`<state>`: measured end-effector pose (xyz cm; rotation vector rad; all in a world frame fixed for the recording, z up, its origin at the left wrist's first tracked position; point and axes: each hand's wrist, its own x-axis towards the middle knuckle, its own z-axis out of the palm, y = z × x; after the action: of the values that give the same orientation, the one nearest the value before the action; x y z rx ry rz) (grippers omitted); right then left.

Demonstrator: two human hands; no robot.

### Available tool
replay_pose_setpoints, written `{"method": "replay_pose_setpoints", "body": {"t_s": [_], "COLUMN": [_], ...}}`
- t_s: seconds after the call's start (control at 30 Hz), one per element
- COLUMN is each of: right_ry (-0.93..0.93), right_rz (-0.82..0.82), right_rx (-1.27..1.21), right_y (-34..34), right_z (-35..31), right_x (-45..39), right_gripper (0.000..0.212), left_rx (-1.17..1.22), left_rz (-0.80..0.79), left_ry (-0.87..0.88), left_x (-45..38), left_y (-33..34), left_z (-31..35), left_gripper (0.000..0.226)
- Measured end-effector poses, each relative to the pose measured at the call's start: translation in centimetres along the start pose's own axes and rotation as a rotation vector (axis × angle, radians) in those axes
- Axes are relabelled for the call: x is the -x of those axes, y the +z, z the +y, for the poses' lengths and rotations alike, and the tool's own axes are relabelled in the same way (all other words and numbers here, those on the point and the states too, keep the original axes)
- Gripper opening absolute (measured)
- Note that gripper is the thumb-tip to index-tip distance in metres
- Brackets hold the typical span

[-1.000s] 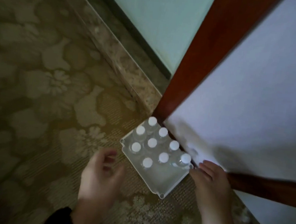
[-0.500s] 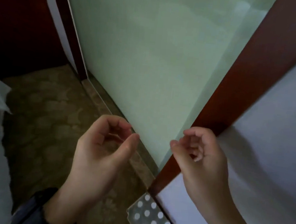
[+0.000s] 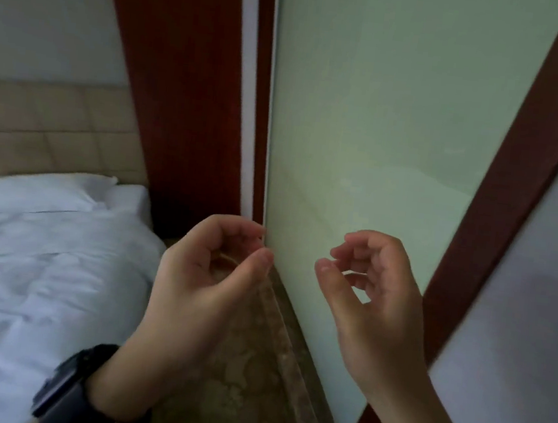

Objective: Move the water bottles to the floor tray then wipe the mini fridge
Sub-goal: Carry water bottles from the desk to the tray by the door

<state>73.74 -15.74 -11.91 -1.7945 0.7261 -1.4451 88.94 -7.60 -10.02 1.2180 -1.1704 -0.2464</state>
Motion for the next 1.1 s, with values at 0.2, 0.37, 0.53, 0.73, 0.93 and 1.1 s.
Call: {"method": "replay_pose_setpoints", "body": {"t_s": [0.2, 0.37, 0.53, 0.73, 0.93, 1.1], "right_ry": [-0.146, -0.237, -0.335, -0.378, -0.341, -0.365], "right_rz": [-0.234, -0.500, -0.822, -1.090, -1.139, -1.187], "right_rx": [-0.039, -0.238, -0.407, -0.640, -0.850, -0.937], "right_y": [6.8, 16.4, 25.9, 36.1, 44.6, 49.5], "right_z": [-9.0, -18.6, -29.4, -40.1, -50.3, -57.6], "right_x": [0.9, 4.8, 12.6, 25.1, 37.3, 44.9], "right_gripper": [0.054, 0.068, 0.072, 0.057, 0.029, 0.034], "left_rx": [-0.179, -0.413, -0.585, -0.755, -0.891, -0.980], "left_rz": [0.281, 0.558, 0.885, 1.162, 1.330, 1.421], "left_ry": [0.046, 0.047, 0.059, -0.037, -0.056, -0.013], "left_x": [3.7, 9.4, 17.7, 29.7, 40.2, 46.1], "left_y": [-9.6, -21.1, -32.6, -45.7, -57.4, -64.5], "left_z": [8.3, 14.9, 21.3, 26.7, 32.8, 36.9], "left_gripper": [0.028, 0.030, 0.025, 0.020, 0.027, 0.026]}}
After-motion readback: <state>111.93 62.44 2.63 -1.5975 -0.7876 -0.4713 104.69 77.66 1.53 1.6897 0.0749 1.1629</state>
